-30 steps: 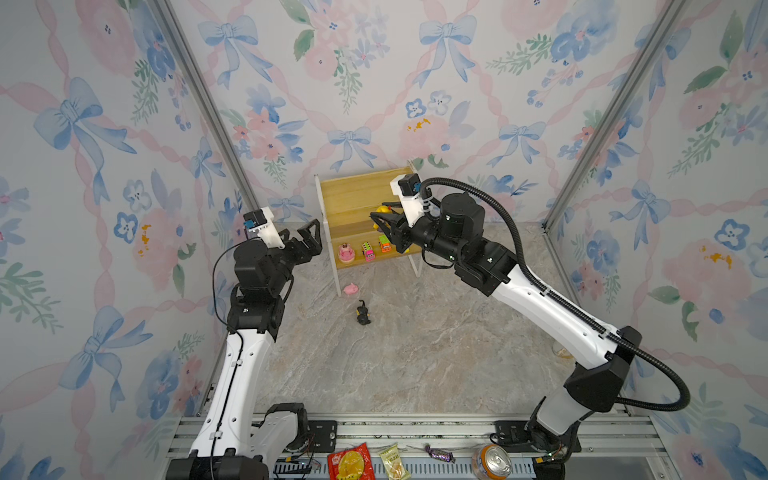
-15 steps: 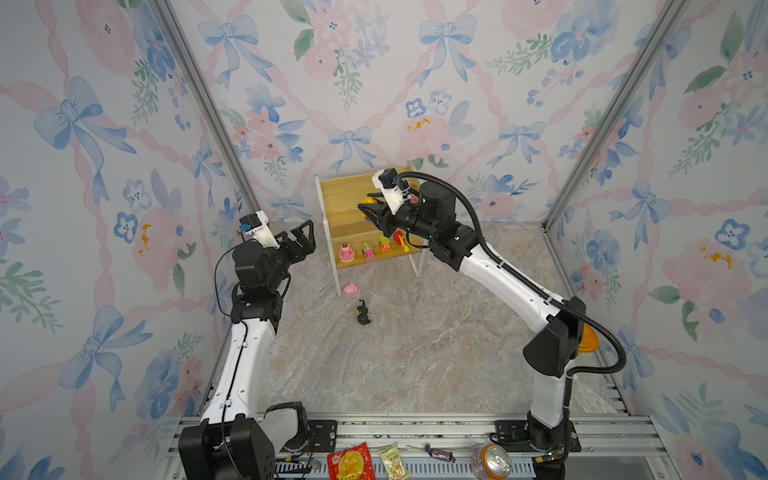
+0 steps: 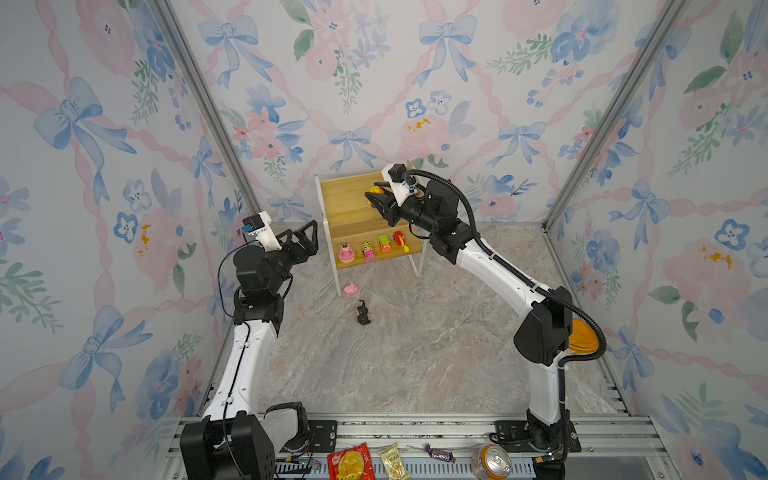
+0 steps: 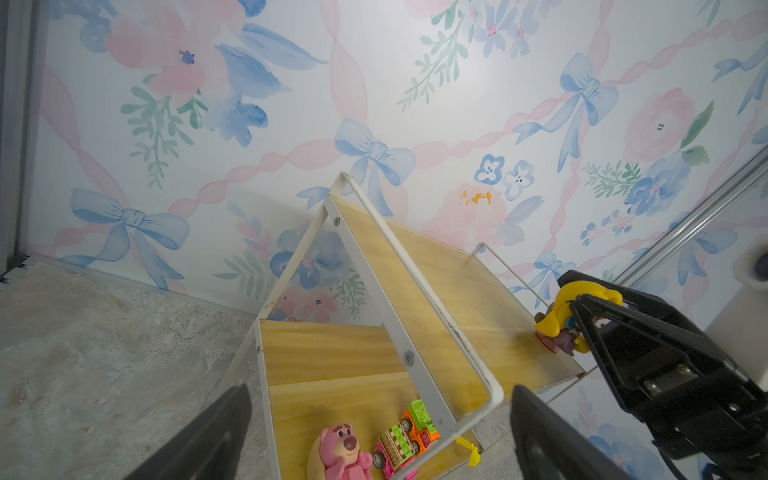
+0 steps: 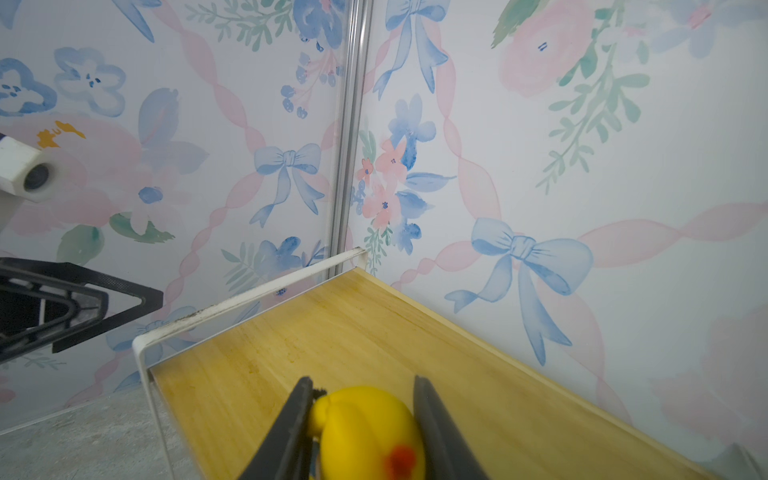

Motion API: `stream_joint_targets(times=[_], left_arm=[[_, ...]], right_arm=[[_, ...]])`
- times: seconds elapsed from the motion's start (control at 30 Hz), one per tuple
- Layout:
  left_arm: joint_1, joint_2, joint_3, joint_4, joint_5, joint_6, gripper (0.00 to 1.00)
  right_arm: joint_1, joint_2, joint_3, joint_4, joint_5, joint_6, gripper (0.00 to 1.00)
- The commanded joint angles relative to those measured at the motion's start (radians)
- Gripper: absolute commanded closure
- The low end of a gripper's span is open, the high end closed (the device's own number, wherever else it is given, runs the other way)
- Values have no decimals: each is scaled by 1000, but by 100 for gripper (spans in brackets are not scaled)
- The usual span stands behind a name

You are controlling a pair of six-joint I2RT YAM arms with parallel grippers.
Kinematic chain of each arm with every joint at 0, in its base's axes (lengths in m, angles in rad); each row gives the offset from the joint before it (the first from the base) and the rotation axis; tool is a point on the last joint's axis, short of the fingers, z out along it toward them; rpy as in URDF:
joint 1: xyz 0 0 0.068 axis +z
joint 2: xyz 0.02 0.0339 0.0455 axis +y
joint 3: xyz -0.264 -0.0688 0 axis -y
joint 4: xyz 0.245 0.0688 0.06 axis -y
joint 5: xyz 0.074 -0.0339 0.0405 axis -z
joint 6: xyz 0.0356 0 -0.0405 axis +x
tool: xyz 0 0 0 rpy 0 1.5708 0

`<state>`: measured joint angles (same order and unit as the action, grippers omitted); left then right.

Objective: Place and organize the plastic toys onto the shelf
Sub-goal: 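Carry the doll to the top shelf with the right while the left rises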

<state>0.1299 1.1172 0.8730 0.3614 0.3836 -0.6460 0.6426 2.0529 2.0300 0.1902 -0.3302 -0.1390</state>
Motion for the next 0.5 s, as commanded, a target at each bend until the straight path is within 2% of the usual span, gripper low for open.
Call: stream_joint_targets(times=[0.0,0.47], left_arm=[[3,9,-11,41,24,-18,2],[2,7,-26,63,29,-36,2]], right_arm=[[-6,11,14,83,-25,11,71],[-2,18,-33,85,-16,-28,70]])
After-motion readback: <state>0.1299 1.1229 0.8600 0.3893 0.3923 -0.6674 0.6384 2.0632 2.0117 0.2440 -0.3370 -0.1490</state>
